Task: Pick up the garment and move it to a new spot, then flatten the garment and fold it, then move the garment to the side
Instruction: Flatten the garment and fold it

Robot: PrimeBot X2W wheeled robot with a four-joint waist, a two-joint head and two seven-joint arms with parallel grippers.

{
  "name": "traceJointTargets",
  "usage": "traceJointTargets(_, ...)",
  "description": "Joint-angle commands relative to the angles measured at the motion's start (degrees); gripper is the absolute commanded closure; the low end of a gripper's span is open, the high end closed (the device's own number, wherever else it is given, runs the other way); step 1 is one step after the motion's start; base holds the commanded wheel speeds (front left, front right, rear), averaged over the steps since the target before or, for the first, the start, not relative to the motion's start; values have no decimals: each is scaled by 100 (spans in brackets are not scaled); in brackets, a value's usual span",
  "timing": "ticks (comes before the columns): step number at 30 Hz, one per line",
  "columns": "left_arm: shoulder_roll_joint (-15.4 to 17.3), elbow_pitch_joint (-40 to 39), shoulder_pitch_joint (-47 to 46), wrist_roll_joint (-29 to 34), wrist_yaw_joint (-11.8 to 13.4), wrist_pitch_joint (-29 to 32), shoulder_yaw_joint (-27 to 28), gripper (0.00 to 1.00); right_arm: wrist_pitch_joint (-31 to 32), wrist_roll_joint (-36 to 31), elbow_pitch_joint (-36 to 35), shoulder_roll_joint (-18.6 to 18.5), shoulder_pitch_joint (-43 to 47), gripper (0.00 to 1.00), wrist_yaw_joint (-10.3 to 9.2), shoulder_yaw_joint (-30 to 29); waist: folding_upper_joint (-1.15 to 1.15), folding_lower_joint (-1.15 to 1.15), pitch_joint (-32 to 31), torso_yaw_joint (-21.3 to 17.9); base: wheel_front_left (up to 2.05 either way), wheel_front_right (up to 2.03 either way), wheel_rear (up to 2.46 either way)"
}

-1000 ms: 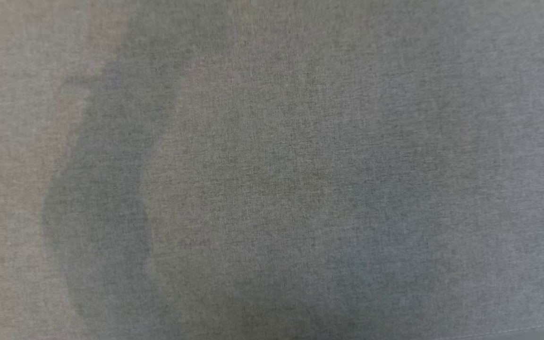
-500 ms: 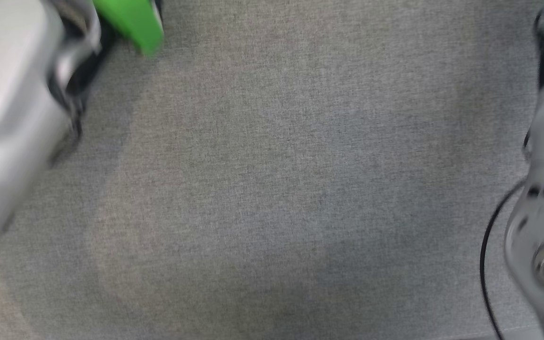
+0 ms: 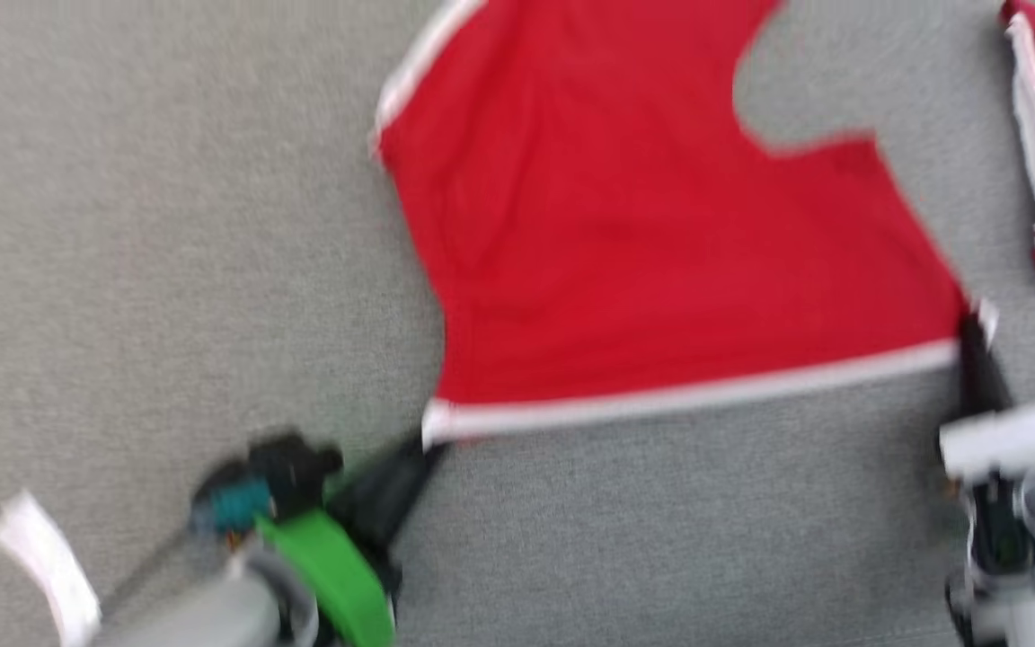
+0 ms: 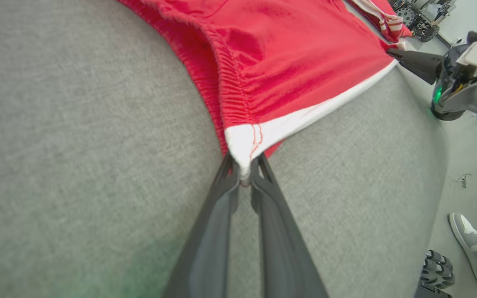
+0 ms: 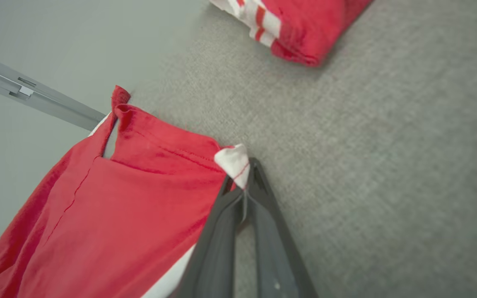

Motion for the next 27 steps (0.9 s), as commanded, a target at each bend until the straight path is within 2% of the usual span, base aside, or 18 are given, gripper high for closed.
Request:
traceJointTargets(1,263,-76,489,-8,289,-44,33,100,-35,168,-43,-99,568,100,-106,-115,0,0,-1197,-35,0,0,0)
traceJointTargets(4,284,-595,1404,-22,793,-45,199,100,-54,438,-493,-123,1401,100,-104,-101,0,0,-1519,-30,0,0,0)
traceJointTargets(6,305,-997,2071,-12,1140,-49,502,100,-39,579,-857,-123,1971,100,-103,-166,0,0,-1656,-16,0,0,0)
traceJointTargets(8,360,-1307,2511,111,1367,-56,792,100,-14,722,-1166,-130,2398,100,-105,-298,0,0,-1736,54,0,0,0)
traceJointTargets(10,312,-1632,2862,165,1472,-65,1023,100,69,793,-1426,-133,2667,100,-106,-401,0,0,-1762,116,0,0,0)
traceJointTargets(12,267,-1841,3015,189,1446,-65,1170,100,191,698,-1631,-131,2683,100,-106,-464,0,0,-1715,172,0,0,0)
traceJointTargets(17,95,-1938,2674,216,1156,-64,1288,100,530,370,-1791,-115,2056,100,-101,-456,0,0,-1526,415,0,0,0)
traceJointTargets(21,-80,-1994,2196,155,988,107,1406,100,968,-142,-1628,-94,1057,100,-96,-385,0,0,-1133,653,0,0,0)
traceJointTargets(27,-494,-1614,1330,-16,521,544,1411,100,1722,-1303,-1044,-75,-500,100,-65,-589,0,0,-622,1180,0,0,0)
